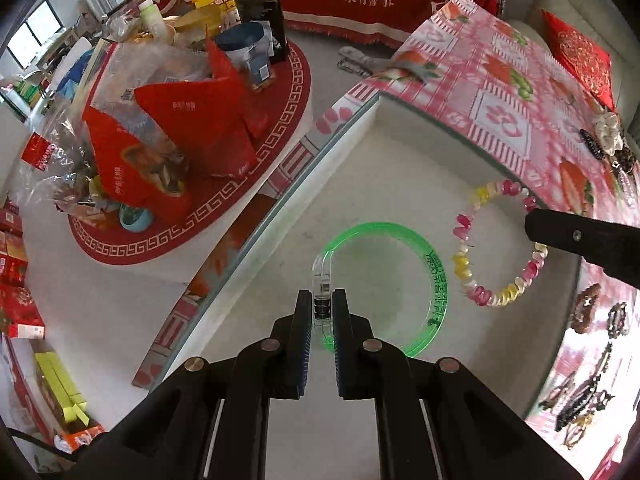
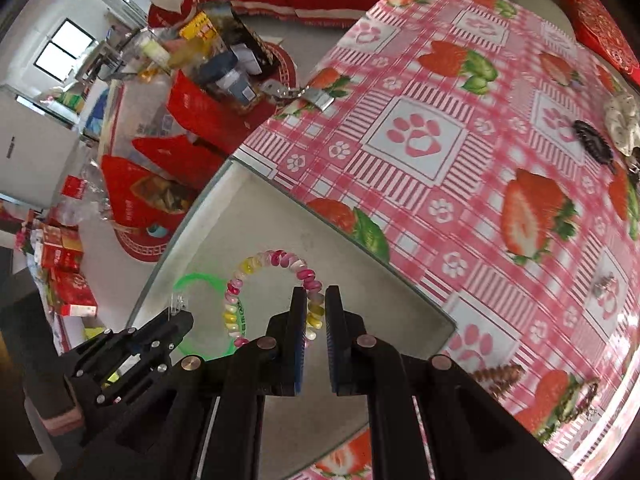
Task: Organize jewelry
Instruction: 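Carry the green bangle and beaded bracelet into the white tray and release both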
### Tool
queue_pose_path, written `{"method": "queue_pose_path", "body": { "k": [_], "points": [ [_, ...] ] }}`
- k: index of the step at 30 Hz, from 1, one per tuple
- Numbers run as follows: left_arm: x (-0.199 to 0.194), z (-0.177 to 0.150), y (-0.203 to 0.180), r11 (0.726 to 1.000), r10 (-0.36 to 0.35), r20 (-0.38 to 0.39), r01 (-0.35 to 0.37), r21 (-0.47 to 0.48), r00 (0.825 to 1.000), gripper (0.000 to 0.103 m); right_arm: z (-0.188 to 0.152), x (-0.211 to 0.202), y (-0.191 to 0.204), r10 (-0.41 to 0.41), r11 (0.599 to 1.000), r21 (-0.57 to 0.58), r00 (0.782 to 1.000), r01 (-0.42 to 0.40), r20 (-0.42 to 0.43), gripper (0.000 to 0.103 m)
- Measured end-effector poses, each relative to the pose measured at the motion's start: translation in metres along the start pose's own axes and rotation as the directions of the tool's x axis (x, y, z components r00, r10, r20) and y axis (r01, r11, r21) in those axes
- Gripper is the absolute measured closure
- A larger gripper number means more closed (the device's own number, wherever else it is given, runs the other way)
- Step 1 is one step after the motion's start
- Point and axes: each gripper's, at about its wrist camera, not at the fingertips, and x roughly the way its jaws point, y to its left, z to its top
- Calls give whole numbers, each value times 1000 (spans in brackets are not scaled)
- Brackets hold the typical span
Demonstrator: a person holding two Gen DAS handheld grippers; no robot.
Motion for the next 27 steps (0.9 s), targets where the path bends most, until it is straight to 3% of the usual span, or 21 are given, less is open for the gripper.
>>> {"method": "queue_pose_path", "body": {
  "k": [11,18,20,24,27],
  "points": [
    [11,0,-12,996,49,45,-52,73,998,87,3,35,-4,-66,998,-16,996,65,-65,93],
    [11,3,-13,995,62,35,-64,80,997,86,2,40,-5,-70,997,-23,995,68,-75,91],
    [11,2,-14,995,64,35,-67,80,997,86,4,42,-4,-61,998,-24,995,59,-76,88],
    [7,2,-14,994,66,39,-69,86,997,87,6,39,-5,-44,999,-15,996,43,-75,62],
    [3,2,-15,993,70,48,-75,90,996,86,3,27,-6,-22,1000,-17,998,22,-53,61]
  ]
}}
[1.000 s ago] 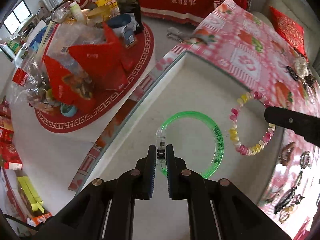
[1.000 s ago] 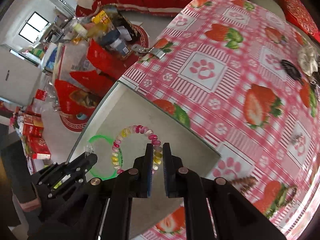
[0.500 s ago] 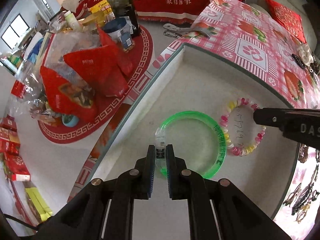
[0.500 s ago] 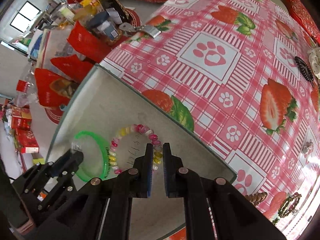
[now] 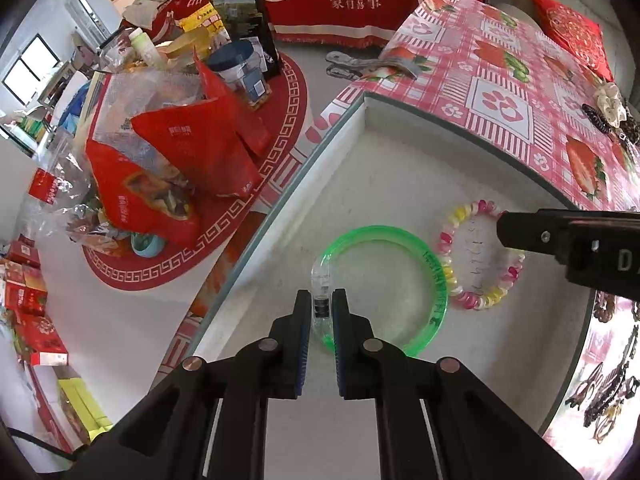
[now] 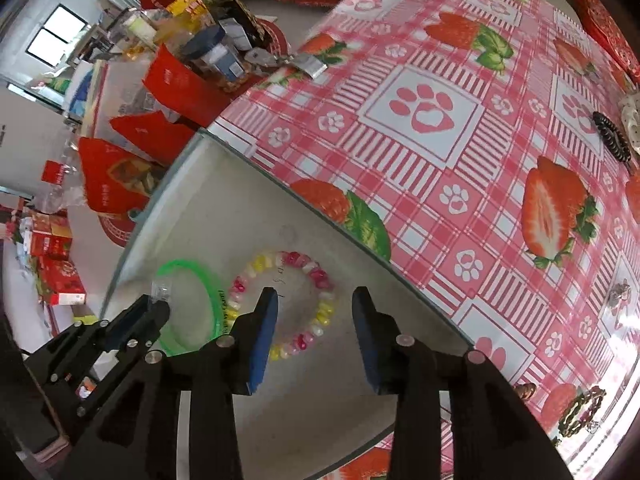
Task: Organize jewelry
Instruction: 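Carry the green bangle and beaded bracelet into the white tray and release both, then grasp the brown coil hair tie with the left tool while the right tool approaches a charm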
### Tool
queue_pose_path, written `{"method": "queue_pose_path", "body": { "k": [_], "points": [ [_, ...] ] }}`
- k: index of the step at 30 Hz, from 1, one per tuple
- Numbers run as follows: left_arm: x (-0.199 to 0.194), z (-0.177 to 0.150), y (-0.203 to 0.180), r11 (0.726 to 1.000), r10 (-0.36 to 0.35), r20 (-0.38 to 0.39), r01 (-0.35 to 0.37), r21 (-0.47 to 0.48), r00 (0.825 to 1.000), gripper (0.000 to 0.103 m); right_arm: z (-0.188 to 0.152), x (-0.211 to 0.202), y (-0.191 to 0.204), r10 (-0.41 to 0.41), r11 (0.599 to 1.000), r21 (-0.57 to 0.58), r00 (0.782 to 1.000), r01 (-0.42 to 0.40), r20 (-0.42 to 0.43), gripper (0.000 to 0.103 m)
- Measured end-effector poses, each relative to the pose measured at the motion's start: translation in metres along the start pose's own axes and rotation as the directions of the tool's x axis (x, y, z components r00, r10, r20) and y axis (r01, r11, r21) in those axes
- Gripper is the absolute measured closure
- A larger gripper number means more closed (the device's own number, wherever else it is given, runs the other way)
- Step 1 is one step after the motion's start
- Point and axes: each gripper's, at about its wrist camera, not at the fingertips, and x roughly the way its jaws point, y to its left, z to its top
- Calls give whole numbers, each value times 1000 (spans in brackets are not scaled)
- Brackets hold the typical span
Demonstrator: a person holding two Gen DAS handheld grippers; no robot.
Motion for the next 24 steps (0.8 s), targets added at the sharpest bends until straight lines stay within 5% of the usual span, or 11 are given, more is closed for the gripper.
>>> {"method": "queue_pose_path", "body": {
  "k": [7,8,9,17,24],
  "points": [
    [-9,3,1,1000,-22,21,22,2,1000,85,-6,-32,-2,60,998,32,997,-62,52,61],
    [-11,3,1,1000,-27,22,27,2,999,56,-8,-37,-2,65,997,35,996,-67,58,61],
    [-12,3,2,1000,-27,22,27,-2,999,0,-9,-41,-4,66,997,38,996,-68,64,61],
    [-31,6,0,1000,0,59,-1,18,998,0,-31,-67,-26,73,989,120,993,-84,96,60],
    [-52,0,-30,991,-58,53,51,123,997,0,-64,-88,-71,30,971,232,994,-54,106,45]
  ]
}}
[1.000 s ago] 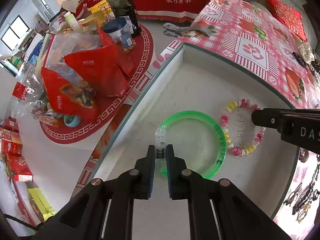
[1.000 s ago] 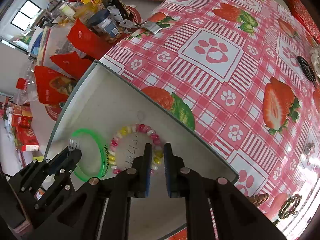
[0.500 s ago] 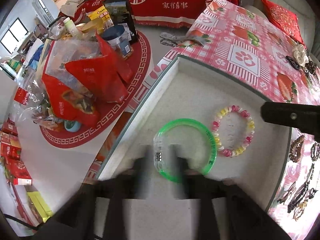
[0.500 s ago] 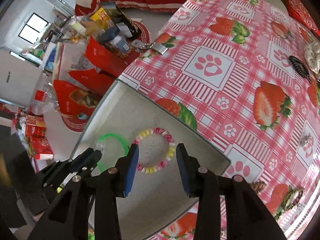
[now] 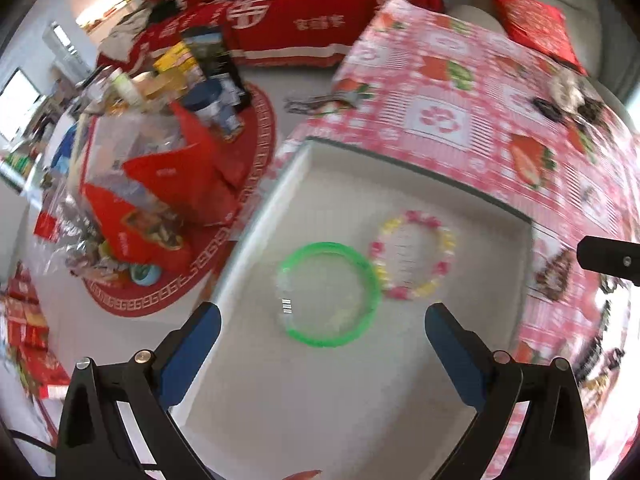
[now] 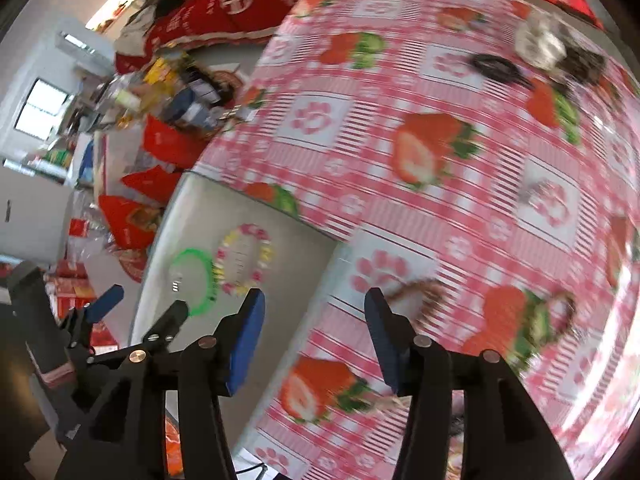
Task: Organize jewelry
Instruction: 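Grasp the brown coil hair tie with the left tool while the right tool approaches a charm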
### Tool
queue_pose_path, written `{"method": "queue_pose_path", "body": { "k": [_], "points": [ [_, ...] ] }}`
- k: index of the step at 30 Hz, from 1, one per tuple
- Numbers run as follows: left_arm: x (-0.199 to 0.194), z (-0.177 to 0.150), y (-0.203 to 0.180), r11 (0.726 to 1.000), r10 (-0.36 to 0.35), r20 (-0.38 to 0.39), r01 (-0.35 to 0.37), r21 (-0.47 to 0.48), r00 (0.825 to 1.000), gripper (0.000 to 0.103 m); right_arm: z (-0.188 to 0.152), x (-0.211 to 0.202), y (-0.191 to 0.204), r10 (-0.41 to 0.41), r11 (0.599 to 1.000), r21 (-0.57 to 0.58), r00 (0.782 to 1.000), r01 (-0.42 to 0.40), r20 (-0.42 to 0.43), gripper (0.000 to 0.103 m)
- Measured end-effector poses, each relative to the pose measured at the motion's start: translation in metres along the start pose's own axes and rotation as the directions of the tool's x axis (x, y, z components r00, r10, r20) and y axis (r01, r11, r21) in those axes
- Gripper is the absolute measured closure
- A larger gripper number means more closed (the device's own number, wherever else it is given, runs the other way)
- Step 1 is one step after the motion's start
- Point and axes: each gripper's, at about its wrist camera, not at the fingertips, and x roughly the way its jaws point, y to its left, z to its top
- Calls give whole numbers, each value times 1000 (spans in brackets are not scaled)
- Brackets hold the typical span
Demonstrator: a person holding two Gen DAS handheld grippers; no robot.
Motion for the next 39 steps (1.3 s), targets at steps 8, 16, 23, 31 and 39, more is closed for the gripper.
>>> {"method": "queue_pose_path", "body": {
  "k": [8,16,23,31,39],
  "points": [
    [-24,1,-61,992,-44,28,40,123,999,0,-29,-28,-68,-66,989,130,998,64,15,36],
    [-38,-1,-128,956,-121,29,109,274,992,0,-58,-46,-133,-125,960,252,992,119,5,36],
    [-36,0,-175,933,-157,2,148,329,988,0,-72,-53,-173,-158,938,311,987,151,-2,36],
    [-21,5,-206,931,-170,-34,172,323,985,7,-69,-53,-195,-169,938,307,986,163,-5,36],
    [5,4,-218,932,-128,-83,149,330,988,14,-60,-44,-208,-190,946,263,982,187,-17,36]
  ]
}}
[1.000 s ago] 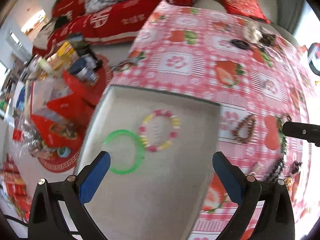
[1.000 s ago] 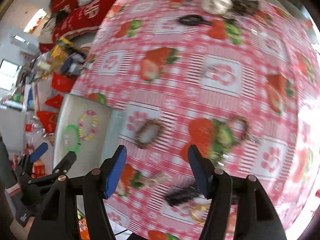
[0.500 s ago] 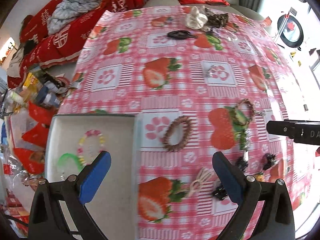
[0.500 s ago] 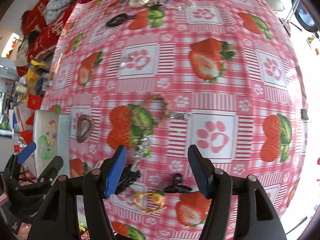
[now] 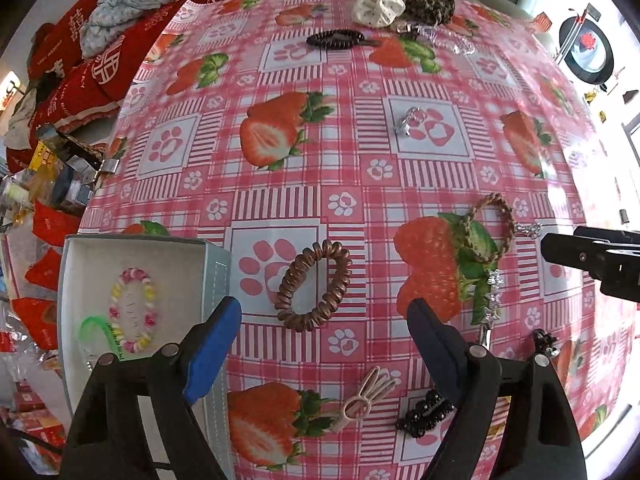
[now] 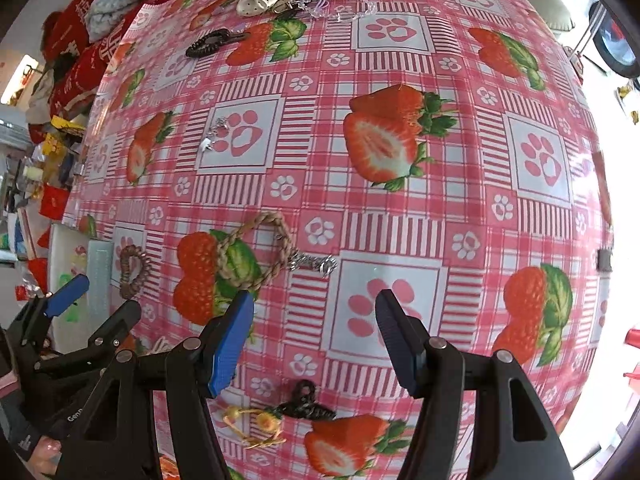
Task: Organize jewelry
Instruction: 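Grasp the brown coil hair tie with the left tool while the right tool approaches a charm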
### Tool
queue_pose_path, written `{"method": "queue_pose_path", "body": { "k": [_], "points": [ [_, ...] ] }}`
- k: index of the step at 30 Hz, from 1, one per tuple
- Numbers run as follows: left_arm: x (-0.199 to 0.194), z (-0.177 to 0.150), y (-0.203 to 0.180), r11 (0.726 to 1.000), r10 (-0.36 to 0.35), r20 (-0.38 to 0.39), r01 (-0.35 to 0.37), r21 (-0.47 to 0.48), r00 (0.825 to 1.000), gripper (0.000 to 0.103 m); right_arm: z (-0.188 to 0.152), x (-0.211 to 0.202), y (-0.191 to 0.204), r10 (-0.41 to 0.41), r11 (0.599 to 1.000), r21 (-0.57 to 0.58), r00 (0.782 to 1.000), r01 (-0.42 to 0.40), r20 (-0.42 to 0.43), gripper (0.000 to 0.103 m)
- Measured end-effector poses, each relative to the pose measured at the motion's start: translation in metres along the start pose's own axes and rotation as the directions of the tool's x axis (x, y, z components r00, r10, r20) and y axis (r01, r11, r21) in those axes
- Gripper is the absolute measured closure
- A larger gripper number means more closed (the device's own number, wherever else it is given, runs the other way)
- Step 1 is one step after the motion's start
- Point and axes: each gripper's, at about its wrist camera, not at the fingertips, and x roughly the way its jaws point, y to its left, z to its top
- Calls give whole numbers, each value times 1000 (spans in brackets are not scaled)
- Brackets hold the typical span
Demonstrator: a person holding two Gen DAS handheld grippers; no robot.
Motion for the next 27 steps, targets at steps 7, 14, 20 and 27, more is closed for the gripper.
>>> {"method": "queue_pose_path", "body": {
  "k": [7,14,20,27],
  "points": [
    [23,2,1,1000,9,-55,-11,-27,998,25,3,17,4,-49,990,-130,999,47,-10,36],
    [34,3,2,999,-5,-68,1,-52,998,25,1,28,19,-129,939,-316,991,136,44,37],
    [37,8,4,995,-48,-65,42,-95,997,29,3,34,35,-137,901,-403,987,161,89,47],
    [36,9,-1,993,-71,-58,64,-100,996,51,-2,37,59,-118,892,-428,989,146,90,71]
  ]
}}
